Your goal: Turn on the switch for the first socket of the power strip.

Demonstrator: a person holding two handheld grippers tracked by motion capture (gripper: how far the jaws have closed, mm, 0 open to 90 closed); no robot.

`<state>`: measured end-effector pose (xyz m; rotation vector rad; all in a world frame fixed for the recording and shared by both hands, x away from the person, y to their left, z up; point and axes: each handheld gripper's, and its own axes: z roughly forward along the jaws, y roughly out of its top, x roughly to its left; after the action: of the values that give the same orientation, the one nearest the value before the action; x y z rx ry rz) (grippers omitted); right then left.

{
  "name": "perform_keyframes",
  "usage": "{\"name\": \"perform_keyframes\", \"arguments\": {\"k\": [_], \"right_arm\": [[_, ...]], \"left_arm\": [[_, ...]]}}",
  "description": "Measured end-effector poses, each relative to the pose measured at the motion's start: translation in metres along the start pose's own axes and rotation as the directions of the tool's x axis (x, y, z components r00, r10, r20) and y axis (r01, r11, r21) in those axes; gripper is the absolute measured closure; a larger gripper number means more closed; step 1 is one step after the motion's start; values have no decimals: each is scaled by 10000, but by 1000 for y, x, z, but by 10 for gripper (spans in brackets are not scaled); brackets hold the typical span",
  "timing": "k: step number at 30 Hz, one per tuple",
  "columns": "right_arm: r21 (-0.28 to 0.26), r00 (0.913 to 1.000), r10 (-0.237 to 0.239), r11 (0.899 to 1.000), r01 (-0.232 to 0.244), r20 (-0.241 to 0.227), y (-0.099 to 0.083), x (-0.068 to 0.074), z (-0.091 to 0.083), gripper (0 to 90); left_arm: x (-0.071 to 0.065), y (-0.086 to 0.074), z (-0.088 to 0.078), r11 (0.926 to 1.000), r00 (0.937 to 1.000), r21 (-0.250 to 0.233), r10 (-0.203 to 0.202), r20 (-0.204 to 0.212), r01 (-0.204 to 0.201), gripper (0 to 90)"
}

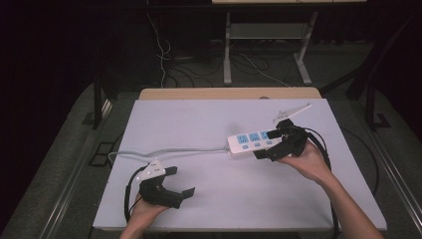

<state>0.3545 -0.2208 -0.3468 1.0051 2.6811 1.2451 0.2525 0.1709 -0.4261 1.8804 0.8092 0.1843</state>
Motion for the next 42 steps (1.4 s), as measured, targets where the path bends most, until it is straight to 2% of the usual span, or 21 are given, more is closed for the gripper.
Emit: {"name": "perform_keyframes", "arguments": {"k": [18, 28, 29, 31, 32, 33, 35, 37, 42], "right_arm": [[180, 10000, 64, 9998, -65, 31, 17, -5, 26, 2], [39, 9988, 470, 9989, -470, 127, 18, -14, 37, 2], [4, 9981, 600, 9982, -600, 171, 18, -15, 38, 49], [13, 9972, 694, 9976, -695, 279, 18, -16, 38, 68], [41, 9963, 755, 9971, -758, 421, 18, -17, 39, 107], [35, 9957, 822, 9966, -824, 427, 18, -18, 39, 183], [31, 9947, 942, 9955, -944, 411, 18, -20, 41, 221], [86, 9948, 951, 9954, -954, 360, 17, -22, 42, 315], [44, 9935, 1041, 9945, -1044, 459, 16, -26, 45, 421]], "left_arm": [[0, 0, 0, 10000, 10000, 41, -2, -44, 2, 0], [0, 0, 0, 10000, 10000, 68, 20, -22, -20, 0], [0, 0, 0, 10000, 10000, 78, 22, -20, -22, 0], [0, 0, 0, 10000, 10000, 63, 29, -19, -28, 0], [0, 0, 0, 10000, 10000, 69, 32, -20, -32, 0], [0, 0, 0, 10000, 10000, 60, 22, -18, -22, 0], [0, 0, 0, 10000, 10000, 51, 23, -16, -23, 0], [0, 0, 0, 10000, 10000, 59, 34, -16, -34, 0], [0, 0, 0, 10000, 10000, 61, 22, 3, -22, 0]]}}
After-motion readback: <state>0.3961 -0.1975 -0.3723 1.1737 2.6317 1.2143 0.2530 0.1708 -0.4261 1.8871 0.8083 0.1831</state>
